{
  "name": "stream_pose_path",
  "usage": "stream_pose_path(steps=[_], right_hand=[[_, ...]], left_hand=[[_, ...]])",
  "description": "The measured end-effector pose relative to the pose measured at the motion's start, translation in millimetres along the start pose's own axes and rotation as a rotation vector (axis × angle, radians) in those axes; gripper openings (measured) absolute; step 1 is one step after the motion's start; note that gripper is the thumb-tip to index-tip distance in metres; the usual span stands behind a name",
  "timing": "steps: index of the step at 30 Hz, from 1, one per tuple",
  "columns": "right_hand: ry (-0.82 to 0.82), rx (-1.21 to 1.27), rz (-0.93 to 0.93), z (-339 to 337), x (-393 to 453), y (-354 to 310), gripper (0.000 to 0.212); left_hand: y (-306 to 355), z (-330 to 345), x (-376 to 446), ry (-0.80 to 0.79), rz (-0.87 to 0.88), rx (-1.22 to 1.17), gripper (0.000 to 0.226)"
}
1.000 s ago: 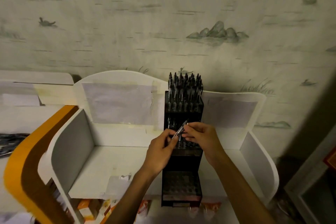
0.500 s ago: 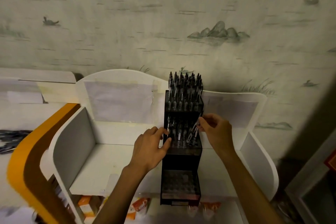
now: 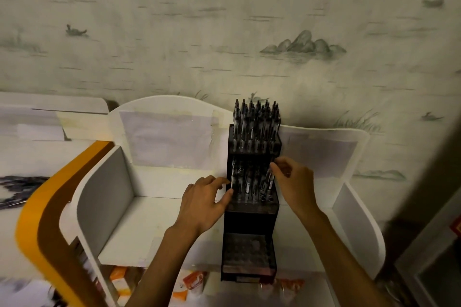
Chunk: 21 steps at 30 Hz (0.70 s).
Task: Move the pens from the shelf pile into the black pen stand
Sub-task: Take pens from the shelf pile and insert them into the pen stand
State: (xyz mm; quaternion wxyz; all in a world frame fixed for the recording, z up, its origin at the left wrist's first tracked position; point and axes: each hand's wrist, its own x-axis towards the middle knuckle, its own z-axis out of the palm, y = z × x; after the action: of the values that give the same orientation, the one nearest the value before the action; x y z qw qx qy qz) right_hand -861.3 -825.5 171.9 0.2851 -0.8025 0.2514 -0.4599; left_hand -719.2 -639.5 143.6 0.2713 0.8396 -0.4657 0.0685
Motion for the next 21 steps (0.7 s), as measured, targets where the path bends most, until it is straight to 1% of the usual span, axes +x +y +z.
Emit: stream_pose_path(steps=[7, 10, 14, 21], right_hand=[[-0.04, -0.015, -0.021, 3, 0, -1, 0.012], [-0.087, -0.008, 0.013, 5, 1, 1, 0.011], [-0.151, -0.088, 0.047, 9, -9, 5, 0.01], [-0.15, -0.141, 0.088, 10, -17, 10, 0.013]], left_hand=[[0, -2, 1, -0.011, -0.002, -0.009, 0.036], [4, 0, 0, -0.023, 0.003, -0.02, 0.036], [9, 2, 0, -0.034, 0.005, -0.041, 0.037], [10, 6, -3, -0.05, 0.001, -0.048, 0.039]])
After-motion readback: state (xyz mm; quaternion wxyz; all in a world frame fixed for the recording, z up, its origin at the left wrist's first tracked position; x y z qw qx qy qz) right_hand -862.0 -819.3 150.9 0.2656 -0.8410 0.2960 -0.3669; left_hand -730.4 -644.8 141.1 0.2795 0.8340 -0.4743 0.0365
